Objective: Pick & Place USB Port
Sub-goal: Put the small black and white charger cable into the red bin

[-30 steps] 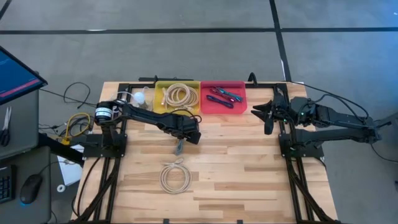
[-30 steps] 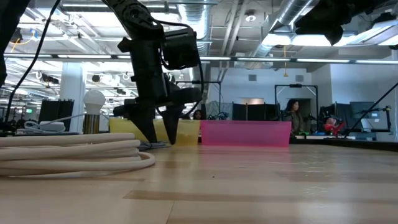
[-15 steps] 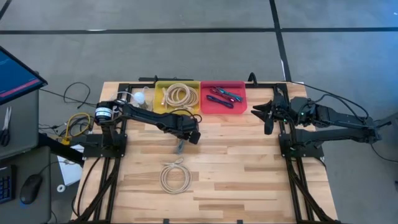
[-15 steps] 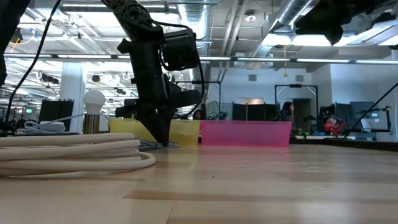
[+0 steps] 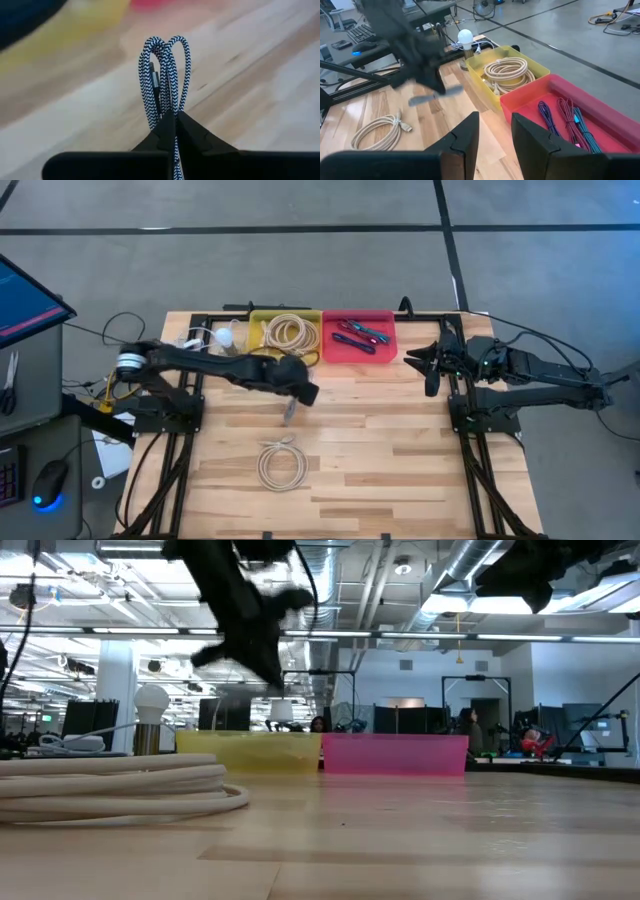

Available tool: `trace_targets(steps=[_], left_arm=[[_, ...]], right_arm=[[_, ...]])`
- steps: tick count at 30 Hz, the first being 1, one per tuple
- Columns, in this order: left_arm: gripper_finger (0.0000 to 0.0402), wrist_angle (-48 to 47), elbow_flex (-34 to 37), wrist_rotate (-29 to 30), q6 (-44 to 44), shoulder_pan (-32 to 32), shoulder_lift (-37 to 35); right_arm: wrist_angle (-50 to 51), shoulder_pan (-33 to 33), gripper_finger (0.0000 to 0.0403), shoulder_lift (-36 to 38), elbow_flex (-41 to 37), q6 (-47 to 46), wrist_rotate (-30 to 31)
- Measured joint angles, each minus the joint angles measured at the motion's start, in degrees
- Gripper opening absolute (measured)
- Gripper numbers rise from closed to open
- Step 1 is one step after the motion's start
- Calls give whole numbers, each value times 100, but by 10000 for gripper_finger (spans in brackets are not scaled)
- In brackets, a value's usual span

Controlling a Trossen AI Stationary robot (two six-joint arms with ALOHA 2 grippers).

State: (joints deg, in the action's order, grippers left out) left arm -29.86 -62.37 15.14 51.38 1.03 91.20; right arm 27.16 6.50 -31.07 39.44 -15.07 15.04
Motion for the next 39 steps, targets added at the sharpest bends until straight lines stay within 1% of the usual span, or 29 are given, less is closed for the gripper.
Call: trace_targets(steps=[4,9,14,18,22,28,32,36,39], left_arm=[[4,77,-20,462,-210,-2,-789],[4,185,-22,1060,-489,-2,-1554],[4,265,-22,1348,-783,19,-1952],[3,310,-24,1348,-965,142,-1964],[3,658,-24,1114,-1314,389,-1793],[3,1684,-26,221,-1865,1058,-1352],[3,1979,-26,-261,-1986,1468,-976],[3,2414,-36,-658,-2028,1710,-615],[3,2472,-335,-875,-2225,1794,-294]], right_arm=[[-4,0,107,1,0,0,1],[-11,4,107,0,0,0,3],[-15,4,107,0,0,0,3],[-15,4,107,0,0,0,5],[-17,4,107,0,0,0,5],[-22,4,107,0,0,0,6],[-22,4,107,0,0,-1,5],[-24,4,107,2,0,-3,5],[-22,4,107,0,0,-96,7]])
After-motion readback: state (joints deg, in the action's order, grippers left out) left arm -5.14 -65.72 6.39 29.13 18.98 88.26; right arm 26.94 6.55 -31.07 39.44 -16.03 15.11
